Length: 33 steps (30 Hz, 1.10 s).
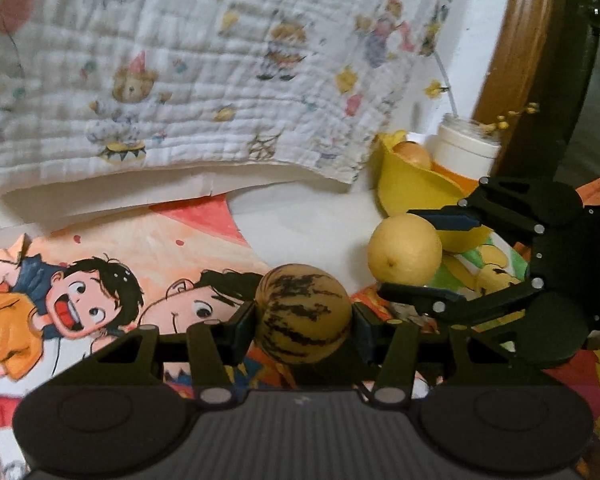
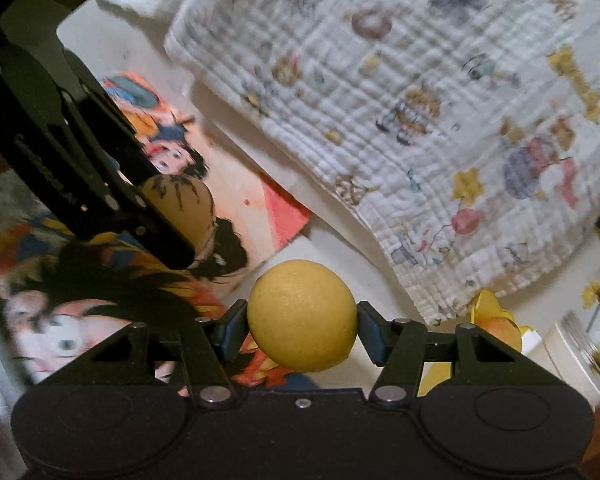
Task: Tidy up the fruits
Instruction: 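Grasp the yellow round fruit with the right tool while the left tool grasps the striped melon, then carry the yellow fruit and striped melon over the metal tray with both tools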
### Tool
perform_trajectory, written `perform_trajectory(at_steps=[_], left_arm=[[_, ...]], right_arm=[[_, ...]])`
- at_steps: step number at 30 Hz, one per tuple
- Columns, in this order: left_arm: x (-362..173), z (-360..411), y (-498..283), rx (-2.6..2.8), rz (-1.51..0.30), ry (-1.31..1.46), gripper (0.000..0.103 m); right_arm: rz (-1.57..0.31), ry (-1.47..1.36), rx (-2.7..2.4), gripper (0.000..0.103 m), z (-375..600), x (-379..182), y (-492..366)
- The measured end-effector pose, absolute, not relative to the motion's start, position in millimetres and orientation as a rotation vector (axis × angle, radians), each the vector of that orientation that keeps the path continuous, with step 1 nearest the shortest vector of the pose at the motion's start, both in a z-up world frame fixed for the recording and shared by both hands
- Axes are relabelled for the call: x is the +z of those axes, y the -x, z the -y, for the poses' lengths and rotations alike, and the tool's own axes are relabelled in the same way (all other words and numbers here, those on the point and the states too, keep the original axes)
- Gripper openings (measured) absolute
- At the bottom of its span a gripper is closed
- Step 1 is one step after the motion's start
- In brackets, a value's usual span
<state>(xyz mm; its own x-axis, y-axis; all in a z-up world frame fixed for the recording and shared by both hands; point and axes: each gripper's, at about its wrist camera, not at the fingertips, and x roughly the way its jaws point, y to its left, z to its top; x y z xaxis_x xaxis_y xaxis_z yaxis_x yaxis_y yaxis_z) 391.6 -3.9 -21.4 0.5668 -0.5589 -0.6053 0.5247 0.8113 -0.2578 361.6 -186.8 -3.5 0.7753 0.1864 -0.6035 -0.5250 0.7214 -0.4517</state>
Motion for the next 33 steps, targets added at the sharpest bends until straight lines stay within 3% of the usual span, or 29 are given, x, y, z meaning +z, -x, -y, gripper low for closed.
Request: perform_trajectory(at_steps=[15,33], left_arm=[[5.2,-15.0,-287.6,-0.655,-0.725,0.001,0.055],[-2.7,-11.2,-241.8,-0.566,-0.799,0.067,0.055]], right_arm=[[-0.628,0.417,0.472,0.059,211.7,35.5,-267.9],[-0.716,0.221,0.443,0.059,220.3,29.0,-223.8]])
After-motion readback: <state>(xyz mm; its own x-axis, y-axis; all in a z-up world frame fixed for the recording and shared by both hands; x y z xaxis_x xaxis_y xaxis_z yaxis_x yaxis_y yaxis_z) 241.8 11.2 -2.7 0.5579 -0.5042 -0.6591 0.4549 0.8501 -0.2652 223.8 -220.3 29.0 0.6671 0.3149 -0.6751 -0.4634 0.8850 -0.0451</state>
